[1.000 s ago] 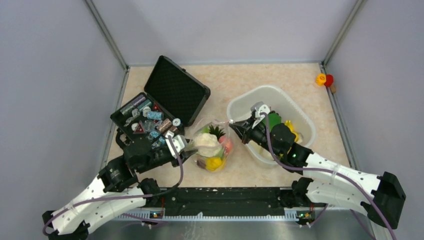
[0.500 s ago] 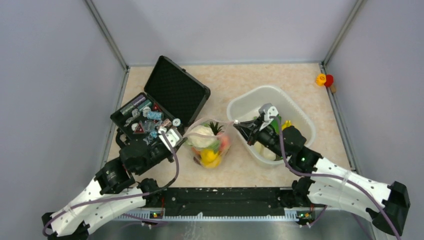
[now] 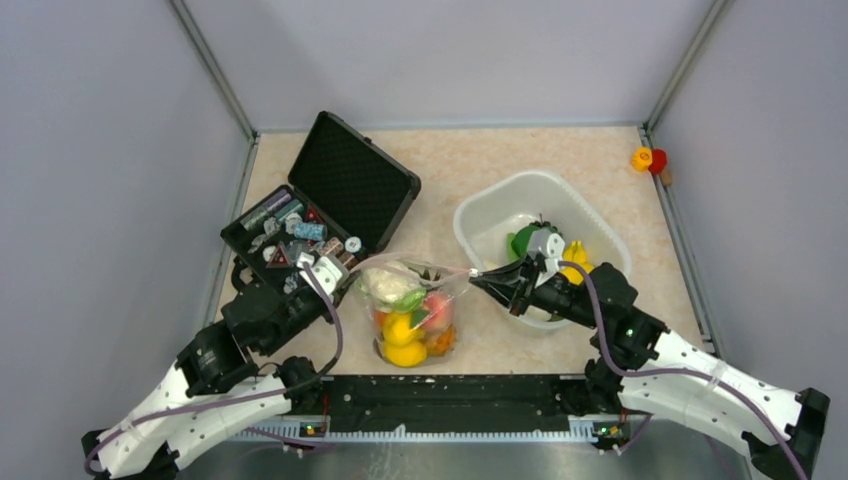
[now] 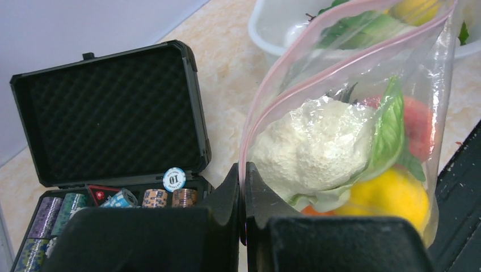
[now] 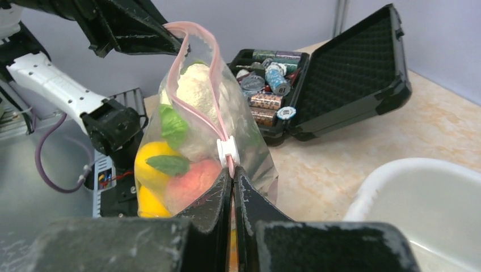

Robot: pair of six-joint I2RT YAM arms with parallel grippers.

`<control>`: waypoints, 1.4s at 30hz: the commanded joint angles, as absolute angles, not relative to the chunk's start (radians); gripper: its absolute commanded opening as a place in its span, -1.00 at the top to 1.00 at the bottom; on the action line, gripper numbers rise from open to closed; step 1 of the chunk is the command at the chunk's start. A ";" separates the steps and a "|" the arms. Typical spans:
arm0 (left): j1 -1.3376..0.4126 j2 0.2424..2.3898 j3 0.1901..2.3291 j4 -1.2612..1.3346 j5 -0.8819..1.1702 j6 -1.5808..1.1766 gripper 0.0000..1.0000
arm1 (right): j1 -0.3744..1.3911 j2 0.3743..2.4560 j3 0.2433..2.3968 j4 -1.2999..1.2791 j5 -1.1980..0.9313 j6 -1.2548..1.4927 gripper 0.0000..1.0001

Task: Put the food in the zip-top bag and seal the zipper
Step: Adjust the zipper food storage bag at the center of the board.

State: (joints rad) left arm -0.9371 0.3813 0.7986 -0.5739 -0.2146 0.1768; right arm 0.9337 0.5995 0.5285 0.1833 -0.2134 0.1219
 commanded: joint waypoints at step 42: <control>-0.933 0.358 0.799 -0.490 -0.211 0.236 1.00 | 0.815 0.729 0.373 0.625 -0.534 0.050 1.00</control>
